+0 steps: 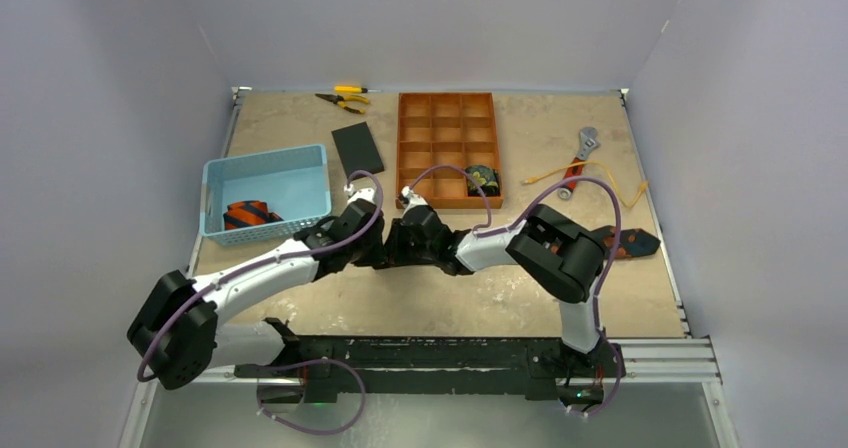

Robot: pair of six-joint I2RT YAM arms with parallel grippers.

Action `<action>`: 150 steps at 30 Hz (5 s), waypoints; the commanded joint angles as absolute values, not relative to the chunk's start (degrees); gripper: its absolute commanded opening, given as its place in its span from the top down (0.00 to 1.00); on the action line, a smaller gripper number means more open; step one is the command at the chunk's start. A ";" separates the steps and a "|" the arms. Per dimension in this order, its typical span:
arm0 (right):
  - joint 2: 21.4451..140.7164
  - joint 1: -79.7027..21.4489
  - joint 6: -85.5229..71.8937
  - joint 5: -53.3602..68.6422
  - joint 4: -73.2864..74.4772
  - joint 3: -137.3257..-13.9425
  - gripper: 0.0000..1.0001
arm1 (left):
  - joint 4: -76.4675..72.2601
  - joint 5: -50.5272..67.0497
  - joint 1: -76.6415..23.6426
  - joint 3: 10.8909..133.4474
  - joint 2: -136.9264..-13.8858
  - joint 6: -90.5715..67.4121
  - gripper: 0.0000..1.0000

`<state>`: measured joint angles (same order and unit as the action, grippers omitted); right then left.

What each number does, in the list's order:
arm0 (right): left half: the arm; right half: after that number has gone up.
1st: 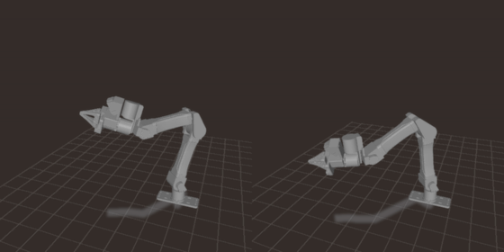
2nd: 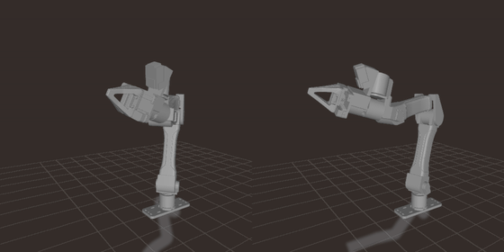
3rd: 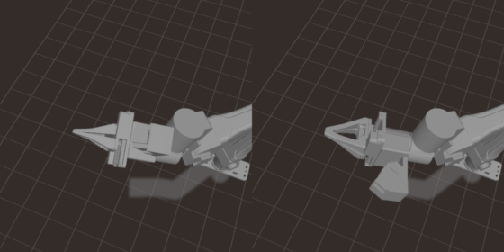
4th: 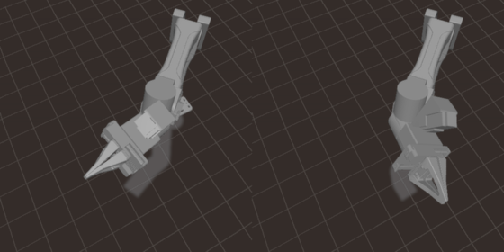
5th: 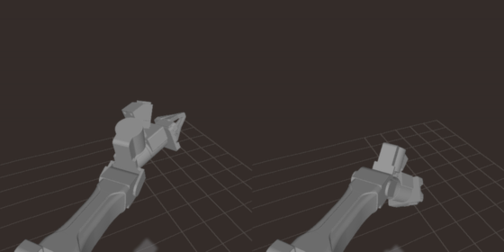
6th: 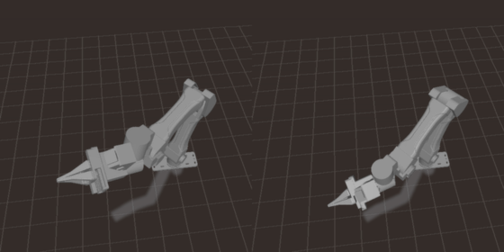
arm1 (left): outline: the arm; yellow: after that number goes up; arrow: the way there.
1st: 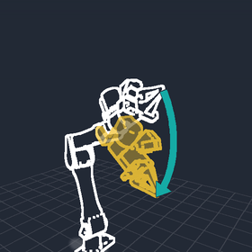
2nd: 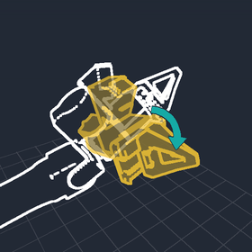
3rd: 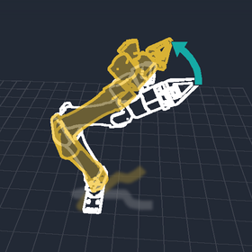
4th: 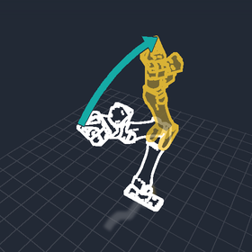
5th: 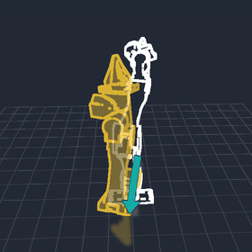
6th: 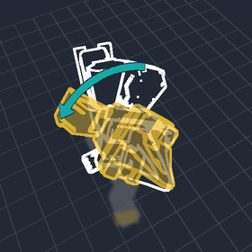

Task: Roll the ties
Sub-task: Roll the tie at the center of the board.

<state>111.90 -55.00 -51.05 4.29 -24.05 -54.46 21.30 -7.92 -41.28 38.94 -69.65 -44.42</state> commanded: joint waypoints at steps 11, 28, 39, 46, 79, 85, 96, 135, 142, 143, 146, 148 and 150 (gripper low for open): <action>103.42 -52.73 -53.60 -0.14 -16.45 -48.52 0.87 | 18.72 -13.30 -42.83 40.89 -73.07 -45.21 1.00; 94.07 -47.57 -46.23 3.43 -18.06 -42.52 0.84 | 19.82 -13.56 -43.20 44.36 -75.90 -44.21 1.00; 102.81 -50.63 -50.51 9.34 -26.30 -46.37 0.87 | 18.64 -13.27 -44.71 45.26 -77.86 -44.99 1.00; 106.25 -50.63 -52.87 9.37 -27.40 -47.71 0.89 | 18.08 -12.93 -45.46 45.20 -78.18 -45.01 1.00; 74.24 -50.71 -45.62 -7.20 -8.89 -30.42 0.64 | 17.06 -13.17 -47.76 51.80 -90.02 -41.40 0.65; 75.03 -50.71 -45.79 -6.25 -10.31 -30.11 0.64 | 17.31 -12.92 -47.94 51.90 -88.47 -41.57 0.57; 76.20 -50.71 -44.16 -1.88 -15.66 -29.79 0.60 | 18.29 -12.01 -47.95 51.80 -81.96 -42.14 0.47; 80.95 -50.71 -39.85 5.22 -21.43 -35.30 0.59 | 11.75 22.50 -14.84 32.98 -65.09 -35.60 0.46; 80.33 -50.71 -39.74 6.23 -21.51 -35.23 0.59 | 10.69 30.42 -13.56 34.38 -71.27 -33.26 0.48; 80.33 -50.71 -39.73 6.32 -21.55 -35.28 0.59 | 10.60 30.54 -13.54 34.40 -71.66 -33.11 0.49; 80.34 -50.71 -39.62 6.50 -21.49 -35.53 0.59 | 9.83 30.60 -13.32 34.19 -72.63 -33.28 0.55; 80.27 -50.71 -39.49 6.57 -21.49 -35.64 0.59 | 9.20 30.78 -13.12 34.28 -73.38 -33.35 0.62; 80.16 -50.71 -39.41 6.59 -21.61 -35.59 0.59 | 8.84 30.63 -12.94 34.61 -74.27 -33.43 0.64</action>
<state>81.93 -50.72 -40.84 5.67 -19.75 -34.28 12.01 28.47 -13.76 32.05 -73.08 -34.76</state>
